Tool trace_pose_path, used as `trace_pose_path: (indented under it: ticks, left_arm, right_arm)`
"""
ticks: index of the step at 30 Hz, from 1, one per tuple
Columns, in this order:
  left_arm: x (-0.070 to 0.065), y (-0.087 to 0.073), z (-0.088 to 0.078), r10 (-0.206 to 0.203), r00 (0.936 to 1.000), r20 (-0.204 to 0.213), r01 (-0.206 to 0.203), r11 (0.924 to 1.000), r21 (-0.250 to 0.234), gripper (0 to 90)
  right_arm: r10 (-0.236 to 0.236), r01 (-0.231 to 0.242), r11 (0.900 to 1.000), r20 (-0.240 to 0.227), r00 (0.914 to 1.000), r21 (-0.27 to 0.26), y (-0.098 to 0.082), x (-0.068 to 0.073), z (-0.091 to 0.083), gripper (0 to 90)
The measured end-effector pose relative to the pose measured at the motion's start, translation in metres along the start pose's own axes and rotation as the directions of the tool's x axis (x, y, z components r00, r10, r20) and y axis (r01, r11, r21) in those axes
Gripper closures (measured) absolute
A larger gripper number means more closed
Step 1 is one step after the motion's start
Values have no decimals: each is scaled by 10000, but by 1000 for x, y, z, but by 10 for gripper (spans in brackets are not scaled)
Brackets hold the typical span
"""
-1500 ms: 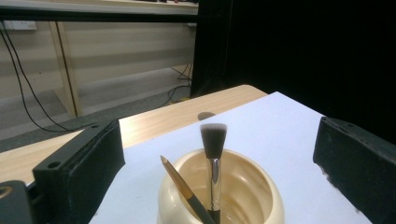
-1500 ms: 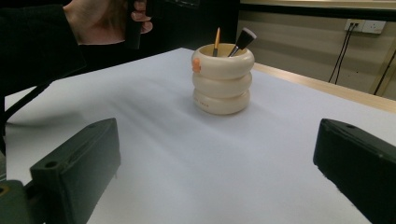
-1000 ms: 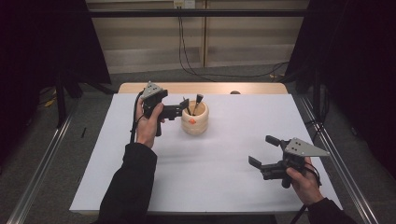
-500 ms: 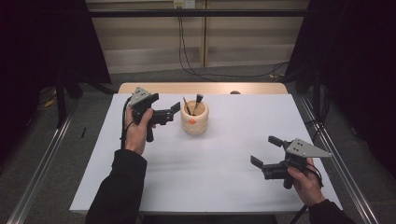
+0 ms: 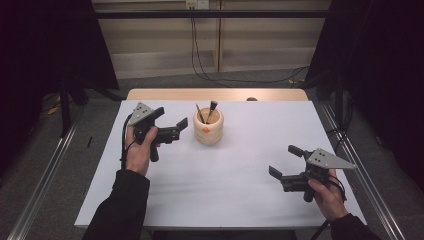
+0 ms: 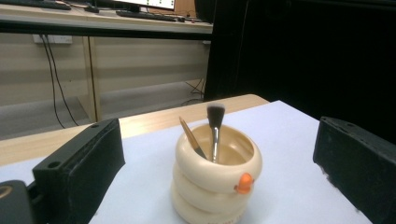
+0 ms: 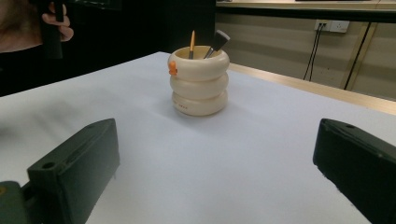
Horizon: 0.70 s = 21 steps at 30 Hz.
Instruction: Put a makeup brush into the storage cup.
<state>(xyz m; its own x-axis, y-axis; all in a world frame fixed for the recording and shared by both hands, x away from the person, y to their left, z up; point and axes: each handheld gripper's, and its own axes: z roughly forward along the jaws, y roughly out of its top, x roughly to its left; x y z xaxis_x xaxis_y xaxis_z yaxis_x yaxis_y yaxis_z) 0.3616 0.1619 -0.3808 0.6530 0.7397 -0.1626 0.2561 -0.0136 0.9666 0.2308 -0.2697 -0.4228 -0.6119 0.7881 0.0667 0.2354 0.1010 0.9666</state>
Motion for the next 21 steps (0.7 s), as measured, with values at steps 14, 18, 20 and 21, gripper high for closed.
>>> trace_pose_path:
  ticks: [14, 18, 20, 21]
  left_arm:
    - [-12, -17, -35, 0, 9994, -351, -4, 10000, -95, 18]
    - [-16, -21, -49, 246, 9994, -238, -249, 9996, -144, 18]
    - [-19, -22, -57, 393, 9985, -374, -400, 9990, -207, 18]
    - [-20, -23, -60, 323, 9988, -366, -331, 9992, -240, 18]
  right_arm:
    - [-1, 2, 10000, 150, 9999, -82, 0, -1, -1, 3]
    - [4, -2, 9999, 187, 9998, -106, 0, -1, -1, 3]
    - [11, -9, 9999, 178, 9998, -115, 0, -1, -1, 3]
    - [9, -7, 9999, 188, 9998, -123, 0, -1, -1, 3]
